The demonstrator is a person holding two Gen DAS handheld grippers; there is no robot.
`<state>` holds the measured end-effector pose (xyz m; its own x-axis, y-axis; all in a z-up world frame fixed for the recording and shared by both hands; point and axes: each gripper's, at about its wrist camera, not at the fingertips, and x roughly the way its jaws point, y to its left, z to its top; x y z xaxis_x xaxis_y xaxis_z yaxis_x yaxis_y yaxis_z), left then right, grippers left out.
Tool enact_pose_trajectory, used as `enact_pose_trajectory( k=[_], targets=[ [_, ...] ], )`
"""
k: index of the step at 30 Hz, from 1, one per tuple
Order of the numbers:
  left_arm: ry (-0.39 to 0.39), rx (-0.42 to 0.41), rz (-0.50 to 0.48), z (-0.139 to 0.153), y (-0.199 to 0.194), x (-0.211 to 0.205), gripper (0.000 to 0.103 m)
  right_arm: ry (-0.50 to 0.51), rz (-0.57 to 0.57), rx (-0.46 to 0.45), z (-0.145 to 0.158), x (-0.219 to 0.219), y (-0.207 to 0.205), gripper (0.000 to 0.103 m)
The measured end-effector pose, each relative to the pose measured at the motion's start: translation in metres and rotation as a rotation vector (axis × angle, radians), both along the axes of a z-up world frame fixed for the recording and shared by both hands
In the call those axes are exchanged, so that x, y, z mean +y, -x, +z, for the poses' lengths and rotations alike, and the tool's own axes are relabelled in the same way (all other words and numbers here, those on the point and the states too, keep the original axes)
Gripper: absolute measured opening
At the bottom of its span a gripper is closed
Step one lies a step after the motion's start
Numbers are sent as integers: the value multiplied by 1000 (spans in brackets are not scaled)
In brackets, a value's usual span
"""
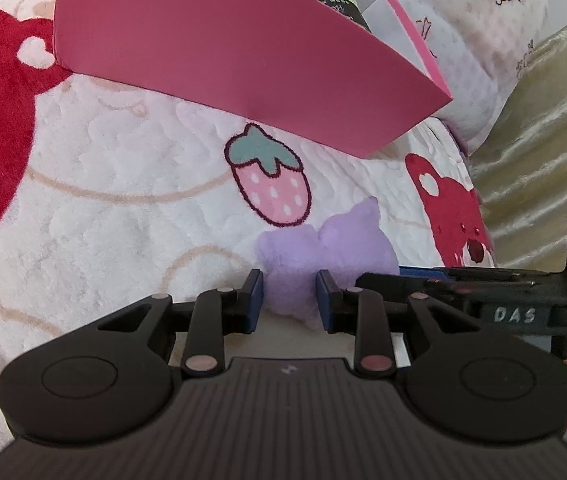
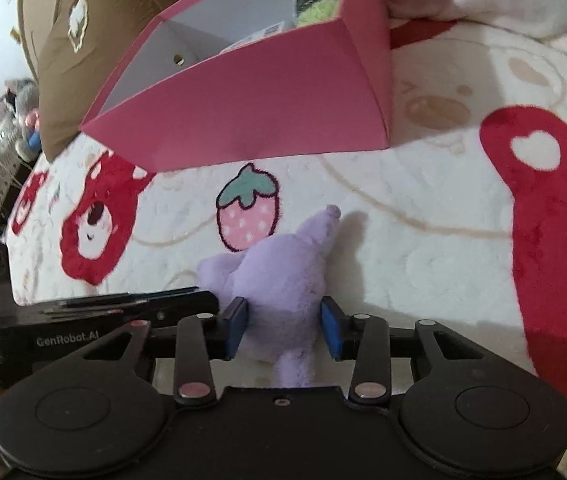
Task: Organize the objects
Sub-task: 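Lift the plush bear with the left tool and carry it over the pink box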
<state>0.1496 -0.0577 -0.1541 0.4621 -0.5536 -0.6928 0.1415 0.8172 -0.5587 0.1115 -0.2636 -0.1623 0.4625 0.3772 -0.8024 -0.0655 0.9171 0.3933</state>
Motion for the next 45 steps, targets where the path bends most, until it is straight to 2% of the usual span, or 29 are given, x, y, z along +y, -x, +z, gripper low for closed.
enact_pose_trajectory(
  k=[3, 6, 16, 22, 27, 30, 34, 38, 45],
  targets=[
    [-4, -1, -4, -1, 0, -2, 27, 51, 11, 4, -3, 8, 1, 44],
    [-14, -8, -8, -1, 0, -5, 26, 101, 44, -31, -4, 13, 3, 44],
    [-21, -43, -40, 10, 8, -10, 25, 130, 72, -95, 0, 24, 12, 45],
    [-4, -1, -39, 10, 9, -2, 27, 158, 103, -118, 7, 34, 22, 46],
    [-73, -55, -66, 20, 17, -1, 28, 188, 147, -130, 11, 50, 29, 48],
    [-94, -83, -74, 27, 20, 3, 30, 183, 171, -146, 15, 58, 35, 51],
    [-98, -83, -96, 34, 23, 7, 30, 198, 192, -157, 20, 69, 40, 62],
    [-112, -121, -123, 45, 31, 6, 33, 211, 171, -164, 26, 73, 42, 65],
    [-80, -133, -138, 66, 41, 14, 41, 243, 171, -211, 45, 87, 54, 73]
  ],
)
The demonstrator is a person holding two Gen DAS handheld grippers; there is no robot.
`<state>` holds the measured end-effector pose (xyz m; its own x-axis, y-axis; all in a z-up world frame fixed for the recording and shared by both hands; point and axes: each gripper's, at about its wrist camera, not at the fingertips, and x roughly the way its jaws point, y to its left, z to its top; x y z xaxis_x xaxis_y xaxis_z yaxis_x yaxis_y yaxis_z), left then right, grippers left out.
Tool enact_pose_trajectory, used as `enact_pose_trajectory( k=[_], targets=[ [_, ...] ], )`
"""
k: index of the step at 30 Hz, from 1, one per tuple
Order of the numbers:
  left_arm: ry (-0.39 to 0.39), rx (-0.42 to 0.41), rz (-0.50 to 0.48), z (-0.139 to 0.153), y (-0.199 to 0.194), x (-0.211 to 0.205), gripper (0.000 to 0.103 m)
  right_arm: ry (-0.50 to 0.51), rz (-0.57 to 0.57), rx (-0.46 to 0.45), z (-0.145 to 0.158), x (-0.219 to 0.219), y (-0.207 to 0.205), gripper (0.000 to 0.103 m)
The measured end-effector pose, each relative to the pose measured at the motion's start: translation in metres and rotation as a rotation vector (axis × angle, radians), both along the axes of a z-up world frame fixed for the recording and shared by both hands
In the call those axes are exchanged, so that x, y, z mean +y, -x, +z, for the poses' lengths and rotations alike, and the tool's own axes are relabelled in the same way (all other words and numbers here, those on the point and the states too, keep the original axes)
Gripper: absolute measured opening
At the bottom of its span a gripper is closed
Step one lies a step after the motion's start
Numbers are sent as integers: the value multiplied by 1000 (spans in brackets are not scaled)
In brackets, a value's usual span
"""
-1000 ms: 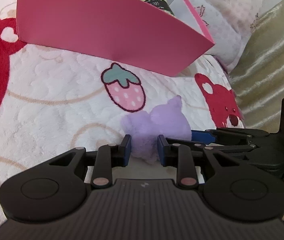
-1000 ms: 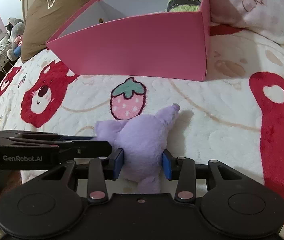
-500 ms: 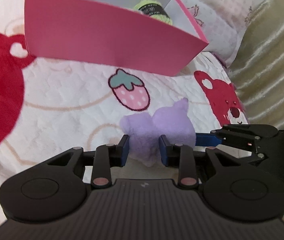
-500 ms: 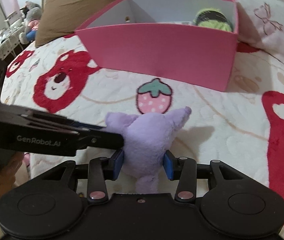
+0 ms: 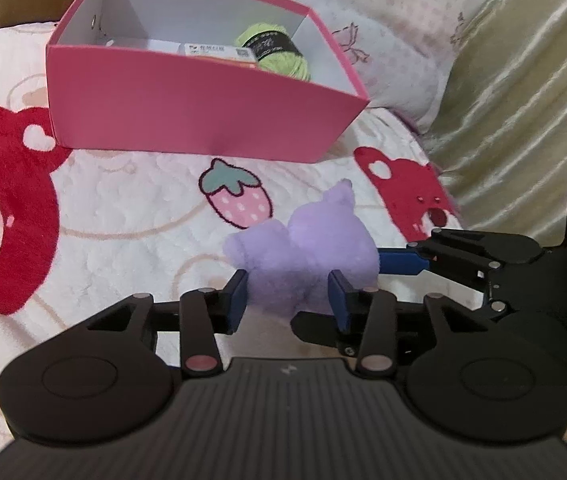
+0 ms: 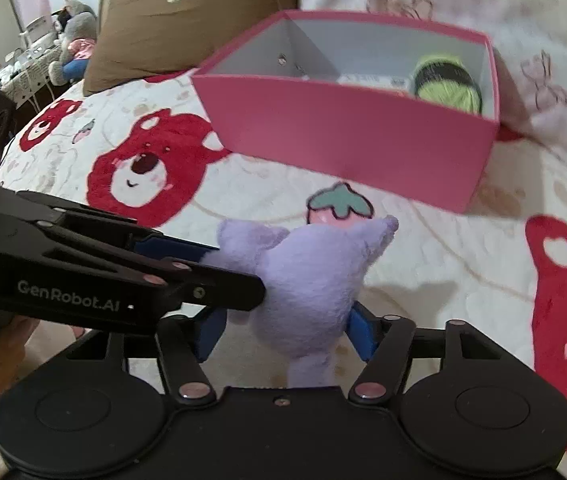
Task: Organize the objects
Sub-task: 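Lift the plush bear with the left tool and carry it over the pink box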
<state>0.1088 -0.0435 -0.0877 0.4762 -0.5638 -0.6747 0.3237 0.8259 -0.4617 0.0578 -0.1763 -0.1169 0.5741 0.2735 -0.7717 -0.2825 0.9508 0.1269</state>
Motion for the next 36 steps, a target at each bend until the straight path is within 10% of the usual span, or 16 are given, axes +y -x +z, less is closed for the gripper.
enact_pose_trajectory(
  k=[23, 36],
  targets=[
    [73, -15, -37, 90, 7, 51, 43, 33, 21, -115, 87, 50, 15, 91],
    [-19, -128, -46, 152, -33, 55, 43, -27, -24, -152, 129, 48, -34, 91]
  ],
)
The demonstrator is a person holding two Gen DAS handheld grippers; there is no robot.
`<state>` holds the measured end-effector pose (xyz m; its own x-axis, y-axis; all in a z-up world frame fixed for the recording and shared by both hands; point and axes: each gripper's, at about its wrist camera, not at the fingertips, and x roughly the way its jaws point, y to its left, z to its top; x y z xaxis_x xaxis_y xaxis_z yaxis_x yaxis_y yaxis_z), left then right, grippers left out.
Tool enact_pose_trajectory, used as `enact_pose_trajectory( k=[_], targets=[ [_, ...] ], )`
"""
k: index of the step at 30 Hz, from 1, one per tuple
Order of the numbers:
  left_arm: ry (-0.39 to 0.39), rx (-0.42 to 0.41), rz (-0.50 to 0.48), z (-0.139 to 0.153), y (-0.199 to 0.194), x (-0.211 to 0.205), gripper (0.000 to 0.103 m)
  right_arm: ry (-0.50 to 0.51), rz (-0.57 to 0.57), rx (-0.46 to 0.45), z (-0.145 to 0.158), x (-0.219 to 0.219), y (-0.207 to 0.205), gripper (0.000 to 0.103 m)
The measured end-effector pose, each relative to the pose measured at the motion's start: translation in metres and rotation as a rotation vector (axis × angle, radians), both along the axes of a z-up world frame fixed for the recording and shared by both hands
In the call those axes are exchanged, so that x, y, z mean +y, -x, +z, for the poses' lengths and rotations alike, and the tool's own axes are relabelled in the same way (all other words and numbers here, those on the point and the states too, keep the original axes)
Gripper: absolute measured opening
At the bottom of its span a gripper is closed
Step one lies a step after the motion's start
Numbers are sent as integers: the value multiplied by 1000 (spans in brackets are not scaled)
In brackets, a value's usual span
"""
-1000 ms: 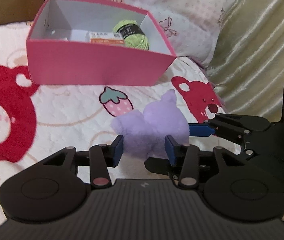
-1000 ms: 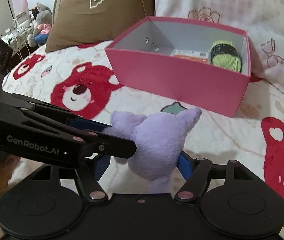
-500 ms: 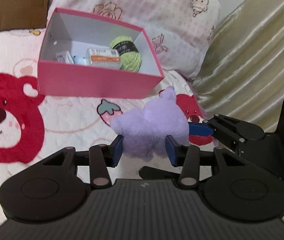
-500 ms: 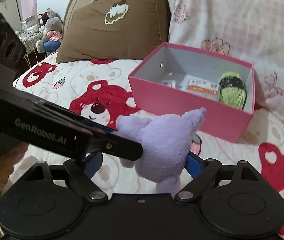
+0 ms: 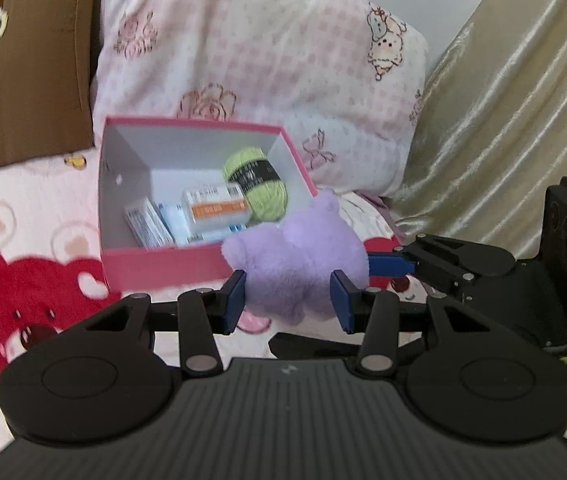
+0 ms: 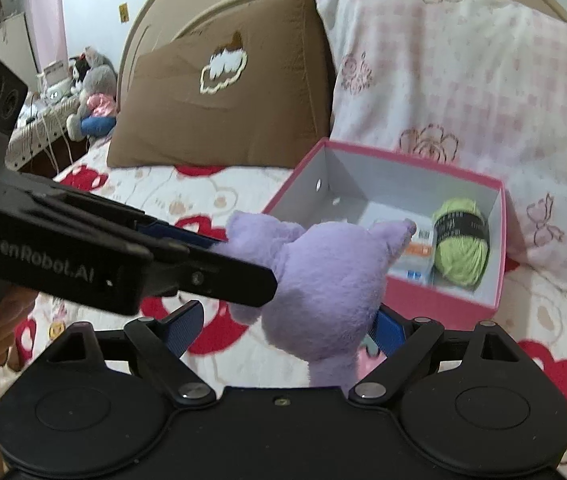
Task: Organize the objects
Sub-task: 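Lift the plush bear with the left tool and carry it over the pink box, then lower the plush bear into the pink box and open the left tool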
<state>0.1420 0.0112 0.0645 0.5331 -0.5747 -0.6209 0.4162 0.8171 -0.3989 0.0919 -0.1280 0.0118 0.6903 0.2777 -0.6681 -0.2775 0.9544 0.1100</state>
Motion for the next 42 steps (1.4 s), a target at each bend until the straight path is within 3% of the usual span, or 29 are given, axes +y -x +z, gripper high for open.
enact_pose_trajectory(
  k=[8, 15, 19, 21, 23, 35, 42],
  targets=[
    [-42, -75, 26, 16, -26, -6, 42, 20, 0, -33, 15, -4, -33, 90],
    [-17, -14, 58, 10, -71, -10, 40, 36, -28, -29, 22, -16, -70, 88],
    [-15, -10, 51, 4, -99, -10, 41, 66, -37, -21, 20, -26, -96, 72],
    [-15, -17, 53, 0, -111, -9, 41, 60, -36, -27, 18, -33, -106, 70],
    [-26, -13, 61, -5, -124, -9, 40, 33, -49, -4, 14, -41, -120, 55],
    [-28, 1, 139, -58, -189, -20, 40, -17, -120, 92, -28, -66, -194, 53],
    [71, 76, 226, -100, -225, -14, 40, 2, -150, 137, -58, -75, -233, 53]
  ],
)
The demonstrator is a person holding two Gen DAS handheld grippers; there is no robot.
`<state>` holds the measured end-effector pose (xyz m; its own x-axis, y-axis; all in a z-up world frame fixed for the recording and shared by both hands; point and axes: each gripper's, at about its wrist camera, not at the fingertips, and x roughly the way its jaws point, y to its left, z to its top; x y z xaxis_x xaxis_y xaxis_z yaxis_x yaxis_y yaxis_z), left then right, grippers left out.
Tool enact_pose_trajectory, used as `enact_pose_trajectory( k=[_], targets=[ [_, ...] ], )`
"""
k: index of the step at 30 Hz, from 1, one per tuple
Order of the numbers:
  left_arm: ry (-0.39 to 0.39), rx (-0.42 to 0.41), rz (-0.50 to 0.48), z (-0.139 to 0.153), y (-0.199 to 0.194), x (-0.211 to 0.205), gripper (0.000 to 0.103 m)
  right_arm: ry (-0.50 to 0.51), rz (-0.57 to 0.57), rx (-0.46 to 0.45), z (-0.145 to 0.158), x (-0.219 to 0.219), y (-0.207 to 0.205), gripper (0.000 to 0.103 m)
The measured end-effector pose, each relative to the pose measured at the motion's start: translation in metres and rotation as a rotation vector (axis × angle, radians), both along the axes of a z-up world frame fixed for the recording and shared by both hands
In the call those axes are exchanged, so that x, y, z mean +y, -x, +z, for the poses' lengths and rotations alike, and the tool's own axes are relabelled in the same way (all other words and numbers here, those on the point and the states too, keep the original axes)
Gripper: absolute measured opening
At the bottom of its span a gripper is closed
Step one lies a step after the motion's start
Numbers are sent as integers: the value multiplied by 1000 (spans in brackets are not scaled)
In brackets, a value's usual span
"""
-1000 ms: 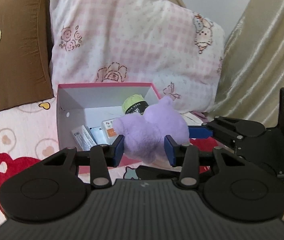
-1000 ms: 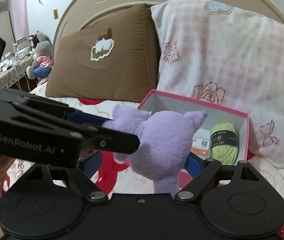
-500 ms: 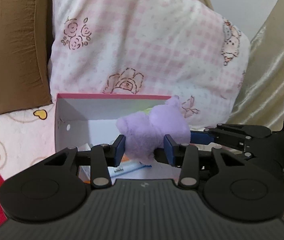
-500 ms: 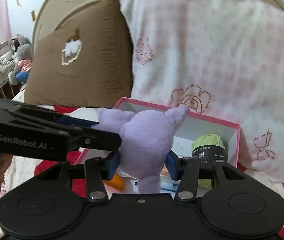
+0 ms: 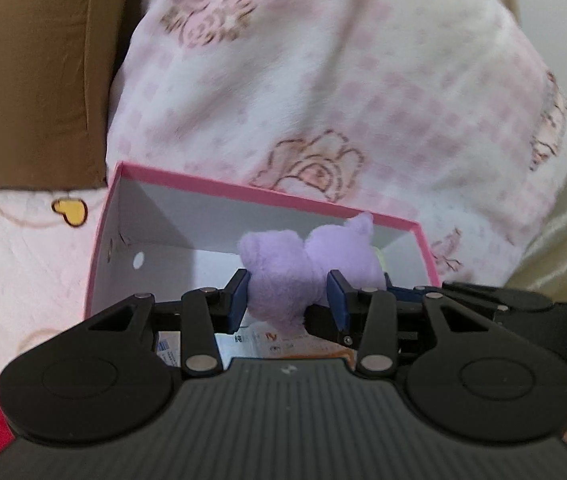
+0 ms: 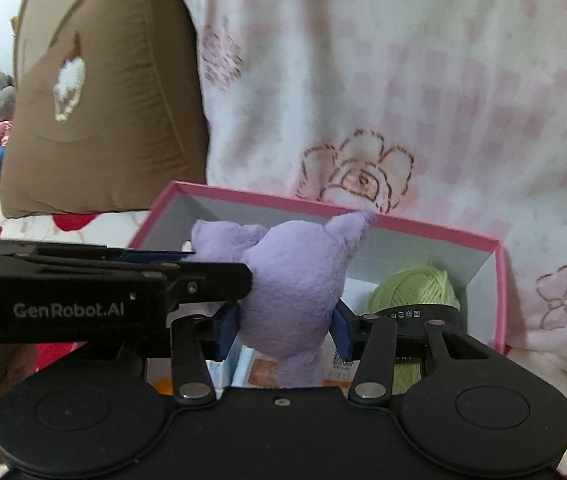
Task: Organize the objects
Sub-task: 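Lower the plush bear into the pink box and open the left tool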
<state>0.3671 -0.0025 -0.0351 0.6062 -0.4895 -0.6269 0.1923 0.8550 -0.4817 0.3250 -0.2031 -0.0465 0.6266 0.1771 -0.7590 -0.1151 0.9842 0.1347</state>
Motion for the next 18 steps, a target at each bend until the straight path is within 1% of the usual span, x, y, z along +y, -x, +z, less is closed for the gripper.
enact_pose_trajectory(
  k=[3, 6, 8, 11, 14, 18],
  targets=[
    [-6, 15, 10, -10, -9, -2, 40, -33, -19, 31, -10, -5, -11, 53],
    [-46, 31, -2, -17, -14, -8, 39, -44, -28, 51, -20, -7, -18, 53],
    [-63, 50, -11, -22, -17, -8, 39, -40, -14, 59, -27, -6, -20, 52],
    [-66, 60, -11, -27, -18, -7, 39, -46, -6, 53, -34, -4, -18, 51],
    [-78, 58, -8, -28, -21, -9, 39, -41, -15, 67, -38, -5, -22, 51],
    [-62, 73, 7, -30, -26, -6, 39, -46, -38, 80, -41, -7, -29, 51]
  ],
)
